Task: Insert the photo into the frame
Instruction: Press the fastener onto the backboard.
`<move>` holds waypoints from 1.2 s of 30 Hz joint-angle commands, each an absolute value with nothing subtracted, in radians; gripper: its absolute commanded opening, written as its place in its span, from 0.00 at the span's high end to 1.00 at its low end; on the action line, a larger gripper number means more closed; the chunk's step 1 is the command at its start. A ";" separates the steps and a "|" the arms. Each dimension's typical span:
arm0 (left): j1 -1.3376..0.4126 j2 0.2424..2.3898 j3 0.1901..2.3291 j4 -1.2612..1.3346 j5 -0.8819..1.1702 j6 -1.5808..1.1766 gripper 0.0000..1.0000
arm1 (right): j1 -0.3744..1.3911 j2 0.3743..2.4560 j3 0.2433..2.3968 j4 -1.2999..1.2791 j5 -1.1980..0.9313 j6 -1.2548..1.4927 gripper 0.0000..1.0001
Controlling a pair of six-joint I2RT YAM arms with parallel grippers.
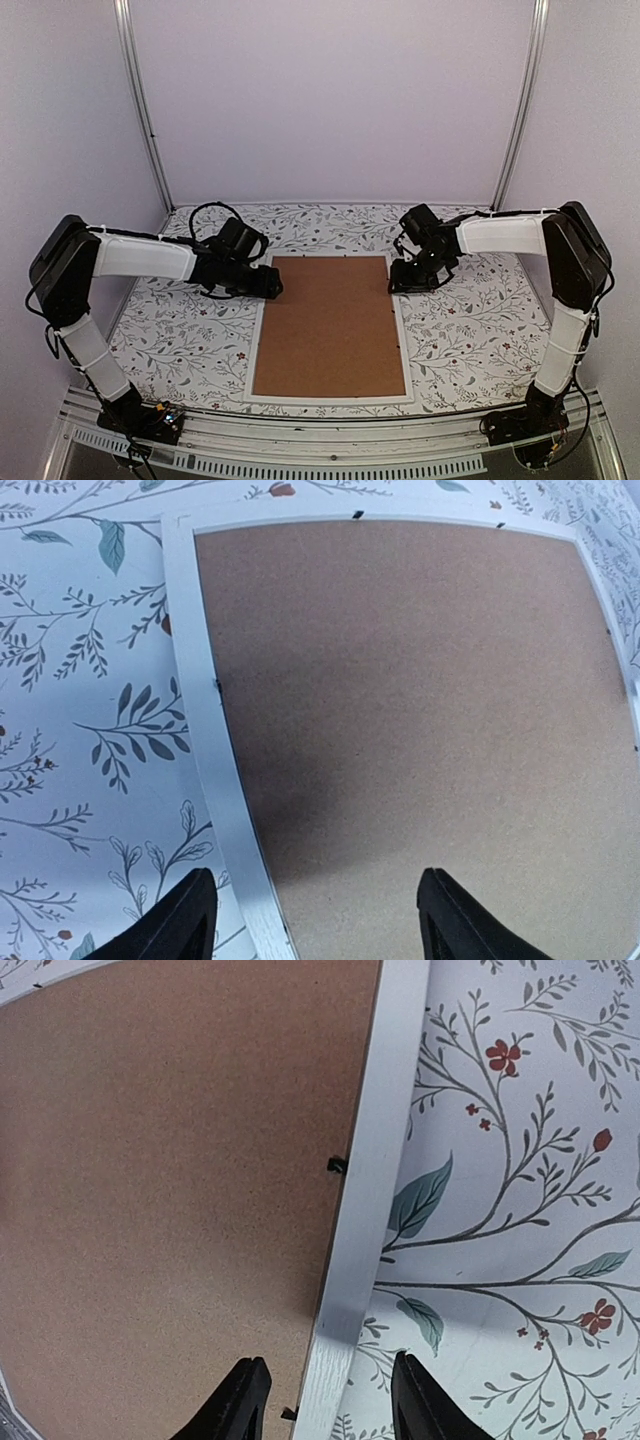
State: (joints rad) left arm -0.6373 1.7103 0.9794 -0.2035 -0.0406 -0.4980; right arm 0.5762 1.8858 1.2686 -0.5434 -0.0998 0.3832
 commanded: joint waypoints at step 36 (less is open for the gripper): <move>-0.488 1.995 1.331 -0.442 -0.188 -0.367 0.38 | 0.580 1.901 1.174 -0.444 -0.138 0.422 0.85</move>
